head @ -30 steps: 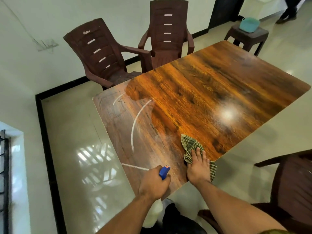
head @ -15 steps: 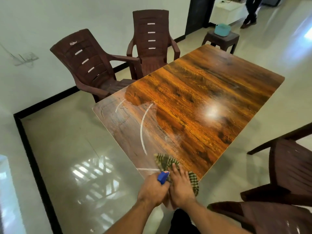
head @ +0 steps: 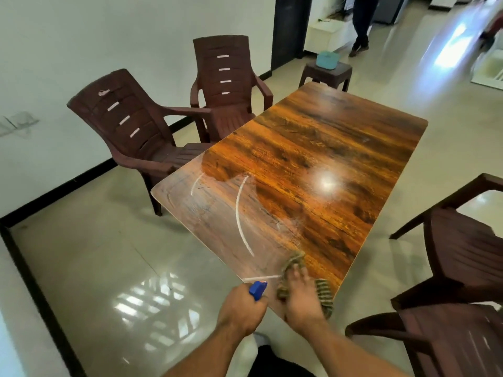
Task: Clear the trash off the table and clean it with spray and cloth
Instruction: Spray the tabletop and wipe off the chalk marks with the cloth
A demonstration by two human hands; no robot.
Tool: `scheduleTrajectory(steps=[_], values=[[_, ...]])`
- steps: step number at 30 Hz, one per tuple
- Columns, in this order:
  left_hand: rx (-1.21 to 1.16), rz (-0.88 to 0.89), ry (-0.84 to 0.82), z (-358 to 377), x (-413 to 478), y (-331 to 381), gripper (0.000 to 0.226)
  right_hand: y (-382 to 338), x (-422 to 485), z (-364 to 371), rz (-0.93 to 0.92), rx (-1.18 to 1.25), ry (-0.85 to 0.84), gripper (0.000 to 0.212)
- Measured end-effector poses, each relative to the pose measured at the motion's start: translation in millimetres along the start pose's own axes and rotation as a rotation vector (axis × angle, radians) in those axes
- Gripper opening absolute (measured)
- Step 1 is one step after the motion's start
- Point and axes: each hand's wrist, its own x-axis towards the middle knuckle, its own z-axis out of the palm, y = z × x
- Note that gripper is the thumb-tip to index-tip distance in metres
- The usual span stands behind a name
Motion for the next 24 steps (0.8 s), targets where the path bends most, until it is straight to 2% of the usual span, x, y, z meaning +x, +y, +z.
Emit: scheduleTrajectory(steps=[2, 4, 6, 8, 10, 12, 14, 16, 18, 20, 21, 22, 24], values=[[0.054, 0.056, 0.008, -4.5, 9.3, 6.6, 0.017, -2.8, -1.9, 5.1, -0.198, -0.054, -0.092, 0.072], [0.068, 0.071, -0.006, -10.9, 19.4, 10.8, 0.020, 6.8, 5.1, 0.7, -0.238, -0.103, -0.121, 0.070], [0.058, 0.058, -0.039, -17.7, 31.9, 10.0, 0.021, 16.3, 13.8, -4.9, -0.103, -0.093, -0.028, 0.069], [0.046, 0.044, -0.064, -24.5, 42.7, 9.8, 0.024, 20.5, 26.0, -12.3, 0.165, -0.012, 0.085, 0.071], [0.041, 0.039, -0.068, -32.0, 57.1, 9.7, 0.026, 18.3, 45.2, -18.7, 0.392, 0.088, 0.118, 0.071], [0.037, 0.033, -0.091, -43.5, 77.4, 10.7, 0.025, 6.3, 69.6, -21.4, 0.517, 0.168, 0.134, 0.069], [0.052, 0.033, -0.121, -57.6, 96.9, 14.4, 0.027, -11.9, 92.8, -20.7, 0.534, 0.170, 0.124, 0.068], [0.053, 0.037, -0.136, -73.8, 115.8, 22.3, 0.029, -33.9, 117.0, -19.1, 0.409, 0.142, 0.098, 0.072], [0.071, 0.041, -0.147, -86.7, 130.7, 28.0, 0.028, -55.9, 135.1, -11.0, 0.198, 0.069, 0.060, 0.074], [0.055, 0.047, -0.144, -98.7, 143.9, 32.1, 0.032, -74.6, 147.7, -4.2, -0.032, -0.066, 0.100, 0.078], [0.043, 0.044, -0.151, -104.3, 151.7, 32.6, 0.038, -81.6, 151.8, -4.4, -0.103, -0.115, 0.059, 0.081], [0.047, 0.037, -0.162, -107.9, 157.1, 32.2, 0.044, -82.9, 151.8, -3.1, -0.137, -0.151, -0.069, 0.089], [0.056, 0.006, -0.180, -114.1, 172.9, 25.8, 0.048, -64.7, 162.9, 21.5, -0.187, -0.257, -0.123, 0.103]])
